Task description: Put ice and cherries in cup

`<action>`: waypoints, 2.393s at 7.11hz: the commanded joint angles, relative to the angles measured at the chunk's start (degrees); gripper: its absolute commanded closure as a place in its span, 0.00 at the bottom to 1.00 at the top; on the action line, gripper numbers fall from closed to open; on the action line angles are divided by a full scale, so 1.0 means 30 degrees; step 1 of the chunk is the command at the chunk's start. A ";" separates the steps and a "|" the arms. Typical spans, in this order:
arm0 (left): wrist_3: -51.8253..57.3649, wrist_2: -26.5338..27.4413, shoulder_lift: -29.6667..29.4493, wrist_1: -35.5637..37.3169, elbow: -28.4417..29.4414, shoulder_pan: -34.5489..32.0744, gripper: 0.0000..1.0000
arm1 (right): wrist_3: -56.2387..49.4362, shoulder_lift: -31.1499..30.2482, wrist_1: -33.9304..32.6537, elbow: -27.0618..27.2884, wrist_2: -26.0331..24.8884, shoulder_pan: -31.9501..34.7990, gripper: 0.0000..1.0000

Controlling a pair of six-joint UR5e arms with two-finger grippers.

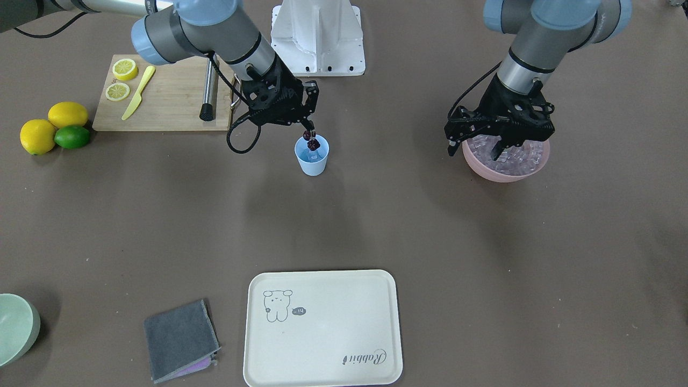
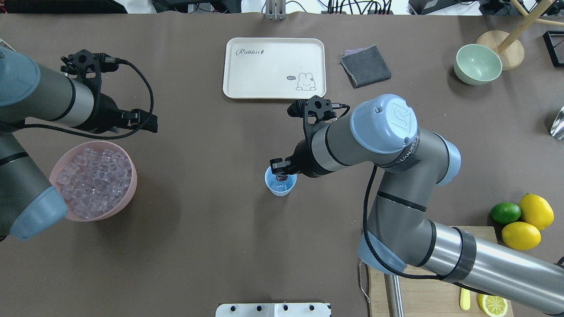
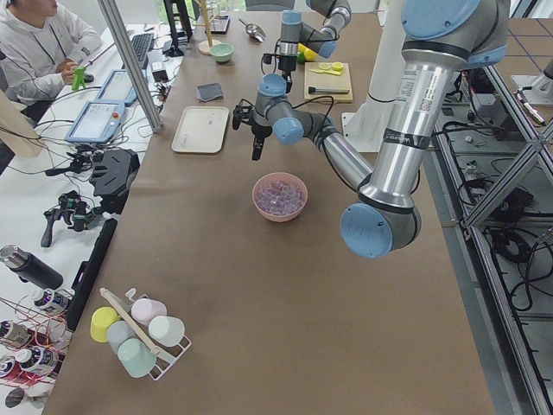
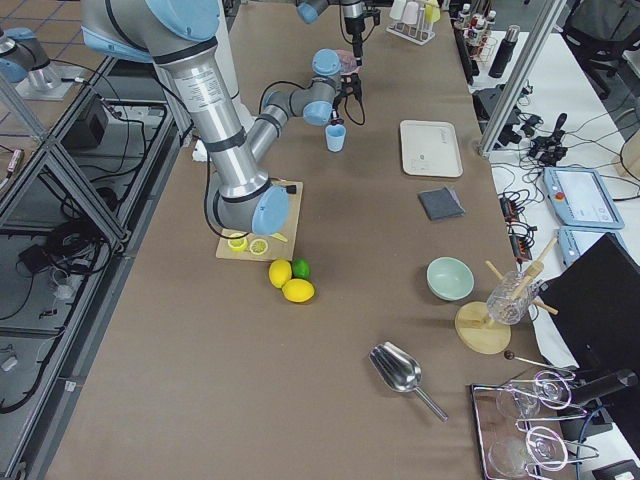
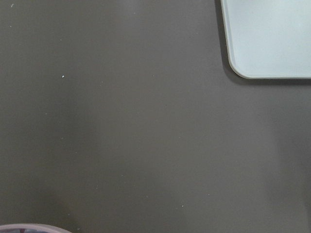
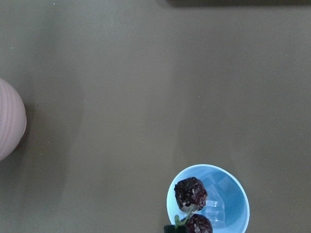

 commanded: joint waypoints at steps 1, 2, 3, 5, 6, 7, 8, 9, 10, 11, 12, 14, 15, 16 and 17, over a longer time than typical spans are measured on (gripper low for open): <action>-0.0578 -0.0007 -0.0104 0.0000 -0.0021 -0.0001 0.03 | 0.0009 -0.0024 -0.0003 -0.0058 -0.0888 -0.0358 0.29; -0.0581 -0.0007 -0.0192 0.0000 0.0036 -0.0001 0.03 | 0.0009 -0.0082 -0.0090 0.0029 -0.0920 -0.0359 0.17; -0.0552 -0.0007 -0.0251 0.0029 0.0037 -0.0001 0.04 | 0.0038 -0.0083 -0.0525 0.0175 -0.0833 -0.0011 0.03; 0.3577 -0.3474 0.0766 0.0234 0.0736 -0.3235 0.04 | -0.1183 -0.0984 -0.4961 0.2245 0.2137 0.3837 0.05; 0.7147 -0.5756 0.2195 0.0263 0.0827 -0.5921 0.04 | -0.4673 -0.3369 -0.5273 0.3388 0.3490 0.5513 0.04; 1.1301 -0.8012 0.3515 0.0264 0.1350 -0.8530 0.03 | -0.8072 -0.5366 -0.5305 0.3515 0.4170 0.6980 0.02; 1.4765 -0.8382 0.5181 0.0264 0.1645 -1.0093 0.03 | -1.1412 -0.7126 -0.5218 0.3372 0.5192 0.8532 0.01; 1.8425 -0.8386 0.6677 0.0641 0.2431 -1.1066 0.03 | -1.5390 -0.8681 -0.5333 0.2906 0.6479 1.0955 0.01; 2.0927 -0.8357 0.8316 0.0964 0.3222 -1.2178 0.03 | -1.9027 -1.0349 -0.5335 0.2379 0.8319 1.3560 0.01; 2.1445 -0.8328 0.9203 0.0967 0.3346 -1.3871 0.03 | -2.1992 -1.2222 -0.5364 0.2171 0.8685 1.5443 0.01; 2.1479 -0.8154 0.9705 0.0938 0.3521 -1.5135 0.03 | -2.4748 -1.3285 -0.5364 0.1183 0.8573 1.7028 0.01; 2.1276 -0.8298 1.0118 0.0938 0.3494 -1.5499 0.03 | -2.7926 -1.4343 -0.5335 -0.0403 0.8514 1.9376 0.00; 2.1275 -0.8356 1.0323 0.0851 0.3581 -1.5499 0.03 | -2.8259 -1.4409 -0.5393 -0.0728 0.8600 1.9706 0.00; 2.1275 -0.8328 1.0499 0.0850 0.3118 -1.5673 0.02 | -2.8263 -1.4467 -0.5393 -0.0789 0.8456 1.9739 0.00; 2.1333 -0.8183 1.0675 0.0821 0.3403 -1.5646 0.02 | -2.8292 -1.4584 -0.5422 -0.0732 0.8020 1.9942 0.00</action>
